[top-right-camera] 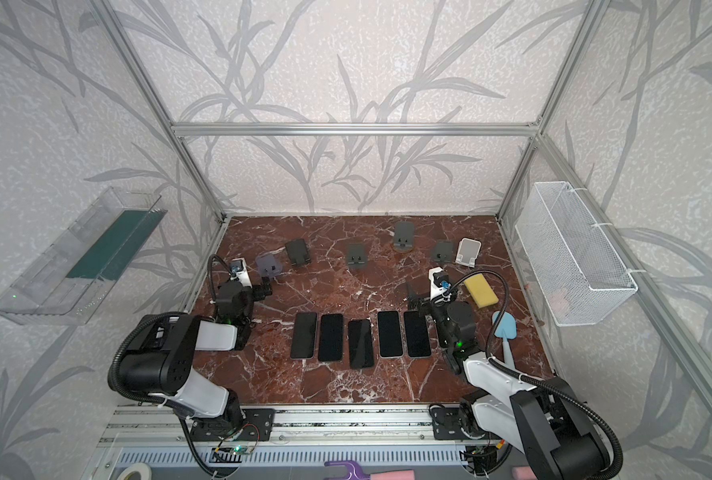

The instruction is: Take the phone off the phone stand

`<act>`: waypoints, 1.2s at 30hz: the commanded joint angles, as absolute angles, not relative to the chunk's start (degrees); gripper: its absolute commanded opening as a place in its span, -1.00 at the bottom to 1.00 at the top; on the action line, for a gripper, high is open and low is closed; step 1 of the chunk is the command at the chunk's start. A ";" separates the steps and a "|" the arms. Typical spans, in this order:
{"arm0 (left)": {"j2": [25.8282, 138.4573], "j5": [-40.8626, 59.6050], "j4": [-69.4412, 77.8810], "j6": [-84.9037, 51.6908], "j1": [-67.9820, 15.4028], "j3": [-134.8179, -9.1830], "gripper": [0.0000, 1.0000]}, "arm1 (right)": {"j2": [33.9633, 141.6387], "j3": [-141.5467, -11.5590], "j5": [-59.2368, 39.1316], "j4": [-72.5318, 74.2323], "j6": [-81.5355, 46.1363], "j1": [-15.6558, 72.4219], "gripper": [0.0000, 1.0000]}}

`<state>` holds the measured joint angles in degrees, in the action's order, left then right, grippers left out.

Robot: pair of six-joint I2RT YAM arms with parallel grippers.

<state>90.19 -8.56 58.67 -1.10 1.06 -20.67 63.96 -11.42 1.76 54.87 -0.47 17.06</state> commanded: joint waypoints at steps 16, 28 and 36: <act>89.77 -5.96 54.48 -1.30 1.30 -21.45 0.98 | 76.33 -13.50 5.82 56.38 2.05 5.36 0.98; 89.82 -5.90 54.45 -1.35 1.29 -21.54 0.98 | 87.99 -22.50 10.98 49.06 1.65 6.88 0.98; 89.82 -5.93 54.33 -1.38 1.27 -21.54 0.98 | 91.70 -19.69 12.23 60.69 2.20 6.93 0.98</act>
